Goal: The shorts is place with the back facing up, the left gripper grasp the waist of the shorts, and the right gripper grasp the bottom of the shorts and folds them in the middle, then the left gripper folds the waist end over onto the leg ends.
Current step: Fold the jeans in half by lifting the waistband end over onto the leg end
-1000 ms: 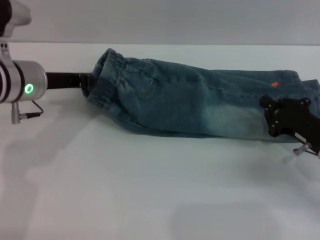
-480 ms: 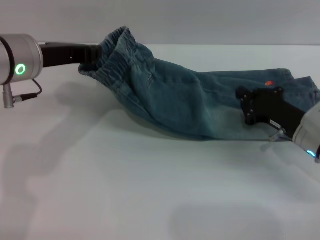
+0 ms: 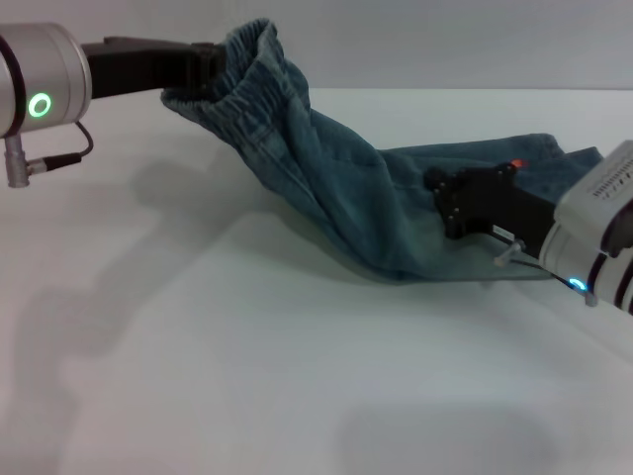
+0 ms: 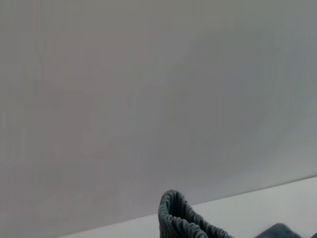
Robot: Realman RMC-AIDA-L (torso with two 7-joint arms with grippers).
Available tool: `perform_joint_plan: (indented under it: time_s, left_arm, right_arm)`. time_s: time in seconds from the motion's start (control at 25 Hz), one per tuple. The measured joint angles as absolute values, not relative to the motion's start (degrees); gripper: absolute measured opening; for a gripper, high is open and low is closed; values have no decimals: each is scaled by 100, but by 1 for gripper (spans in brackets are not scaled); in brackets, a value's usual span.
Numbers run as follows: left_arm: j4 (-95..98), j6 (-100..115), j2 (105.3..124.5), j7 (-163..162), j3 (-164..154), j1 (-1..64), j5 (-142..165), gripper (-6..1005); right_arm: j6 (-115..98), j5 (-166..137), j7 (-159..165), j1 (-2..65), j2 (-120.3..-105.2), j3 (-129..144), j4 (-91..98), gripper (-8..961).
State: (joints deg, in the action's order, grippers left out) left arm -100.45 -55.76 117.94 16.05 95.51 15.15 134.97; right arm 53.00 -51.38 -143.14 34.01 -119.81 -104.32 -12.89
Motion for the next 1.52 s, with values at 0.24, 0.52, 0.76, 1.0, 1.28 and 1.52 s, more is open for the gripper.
perform_joint_plan:
  time_s: [0.24,0.52,0.76,1.0,1.28,1.52]
  left_arm:
    - [-10439,-5645,11795,1616,9499,1530,13367,62]
    - [-10665,-5705,11795,1638,9471,1573,13274,62]
    - [-10707,-5705,11795,1647,9351,1587,13220,63]
    - [-10686,-5660,11795,1659,9282,1599,13210,63]
    - [-10678,-5612,11800,1779,9244,1548,13108,62]
    - [-10645,-5588,11802,1944,9182,1579,12938,61]
  right_arm:
    - [5070,-5001,-13664,3612,-11980,-9804,-1326,-2]
    - [4389,-3715,-13353,3645,-11980,-7796,-1876,-1]
    - [3802,-2754,-13334,3663,-11979,-6385,-2377,-1]
    - [3392,-2372,-13338,3675,-11980,-5962,-2567,-1]
    - [3161,-2365,-13898,2941,-11913,-6988,-2888,-2]
    - [3181,-2437,-14125,2174,-11839,-7885,-3410,-2]
